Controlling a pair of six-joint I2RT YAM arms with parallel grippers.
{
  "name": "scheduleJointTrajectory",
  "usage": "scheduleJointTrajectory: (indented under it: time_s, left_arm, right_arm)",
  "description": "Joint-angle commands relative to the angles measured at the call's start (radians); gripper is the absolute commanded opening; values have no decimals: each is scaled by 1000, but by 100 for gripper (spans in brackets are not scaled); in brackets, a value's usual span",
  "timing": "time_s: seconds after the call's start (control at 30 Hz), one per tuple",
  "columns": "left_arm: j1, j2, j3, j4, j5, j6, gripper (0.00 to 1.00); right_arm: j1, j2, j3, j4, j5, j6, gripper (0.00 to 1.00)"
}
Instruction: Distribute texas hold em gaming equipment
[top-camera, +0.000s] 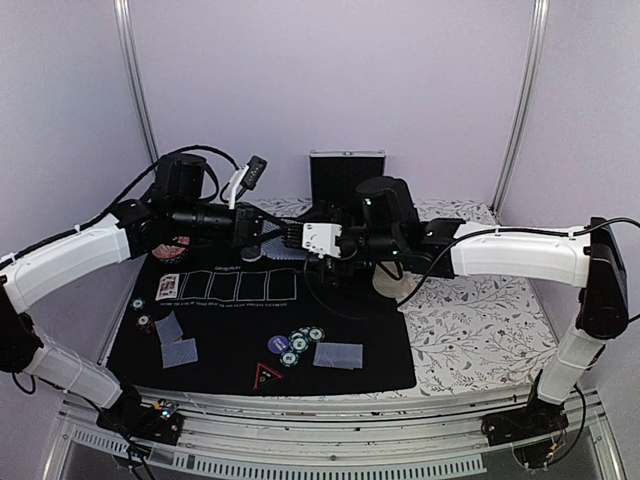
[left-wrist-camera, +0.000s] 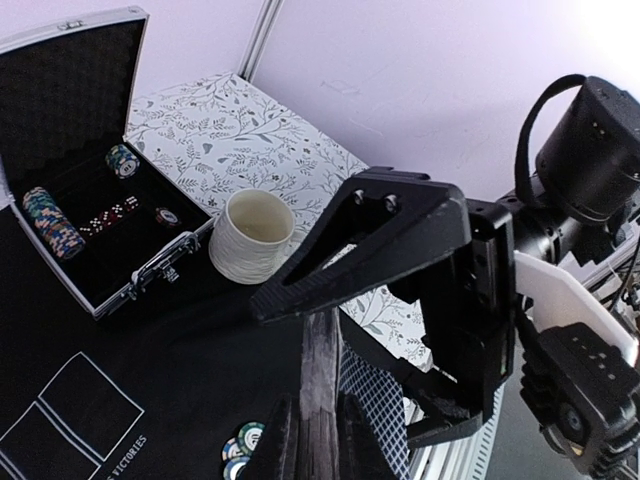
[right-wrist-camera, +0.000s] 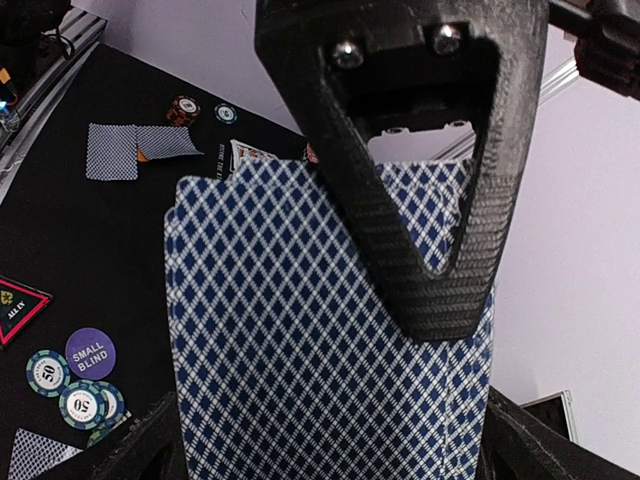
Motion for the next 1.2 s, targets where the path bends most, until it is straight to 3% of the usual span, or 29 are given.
scheduleJointTrajectory:
  time_s: [0.0, 0.2, 0.37, 0.6, 0.77, 0.93, 0.97, 1.07, 1.17]
  left_arm:
    - [-28, 8, 36, -15, -18, 21, 0]
    - [-37, 8, 36, -12, -2, 21, 0]
    - [-38, 9, 31, -15, -2, 24, 0]
    - [-38, 12, 26, 18, 47, 4, 0]
    - [-37, 7, 26, 18, 45, 7, 0]
    - [-38, 3, 19, 33, 60, -3, 0]
    - [-37, 2, 14, 51, 69, -11, 0]
    - [-37, 1, 8, 76, 93, -31, 0]
    - [-37, 4, 8, 77, 93, -34, 0]
  right_arm:
    - [14, -13, 36, 6, 40, -14, 95]
    - [14, 21, 65, 18, 55, -9, 85]
    - [15, 36, 87, 11, 55, 3, 67]
    - [15, 51, 91, 3, 64, 12, 70]
    - [14, 53, 104, -13, 58, 22, 51]
    - [14, 53, 103, -26, 62, 25, 40]
    - [15, 54, 104, -29, 64, 26, 41]
    - [14, 59, 102, -20, 89, 30, 56]
    - [13, 59, 101, -16, 98, 35, 61]
